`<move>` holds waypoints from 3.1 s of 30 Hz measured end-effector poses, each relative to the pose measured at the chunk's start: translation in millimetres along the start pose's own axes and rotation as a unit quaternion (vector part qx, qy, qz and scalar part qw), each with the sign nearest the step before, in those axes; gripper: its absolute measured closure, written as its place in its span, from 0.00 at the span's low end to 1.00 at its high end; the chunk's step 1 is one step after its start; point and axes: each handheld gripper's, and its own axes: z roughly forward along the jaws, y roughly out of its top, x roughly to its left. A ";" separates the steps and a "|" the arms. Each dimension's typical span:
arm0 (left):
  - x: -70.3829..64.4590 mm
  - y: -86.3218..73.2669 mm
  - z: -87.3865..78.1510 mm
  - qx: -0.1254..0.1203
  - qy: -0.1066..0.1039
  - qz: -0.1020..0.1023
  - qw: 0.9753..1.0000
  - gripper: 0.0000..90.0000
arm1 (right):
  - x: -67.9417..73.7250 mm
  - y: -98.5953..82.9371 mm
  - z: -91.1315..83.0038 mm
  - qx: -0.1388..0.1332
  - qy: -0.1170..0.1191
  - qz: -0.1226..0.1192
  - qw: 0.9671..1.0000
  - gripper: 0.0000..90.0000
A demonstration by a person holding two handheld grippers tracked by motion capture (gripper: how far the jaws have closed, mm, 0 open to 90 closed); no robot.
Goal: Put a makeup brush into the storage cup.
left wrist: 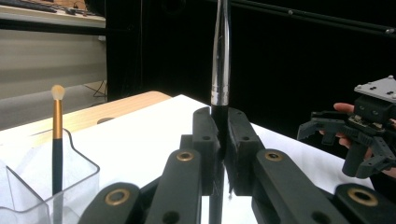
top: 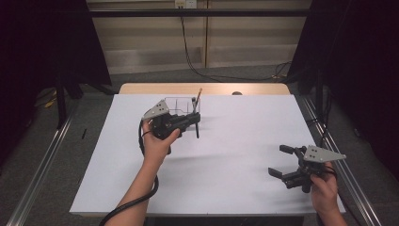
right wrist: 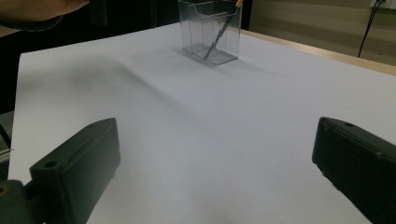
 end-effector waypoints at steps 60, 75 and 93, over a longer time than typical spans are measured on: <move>30.4 42.4 18.4 0.004 0.055 0.020 0.998 0.93 | 0.1 0.0 -1.3 -0.001 0.002 -0.002 1.000 0.01; 36.1 48.9 21.5 0.001 0.069 0.020 0.997 0.93 | 0.0 0.2 -1.9 -0.002 0.003 -0.002 1.000 0.01; 45.8 47.8 21.6 -0.002 0.093 0.014 0.996 0.93 | -0.3 0.4 -2.3 -0.002 0.003 -0.003 1.000 0.01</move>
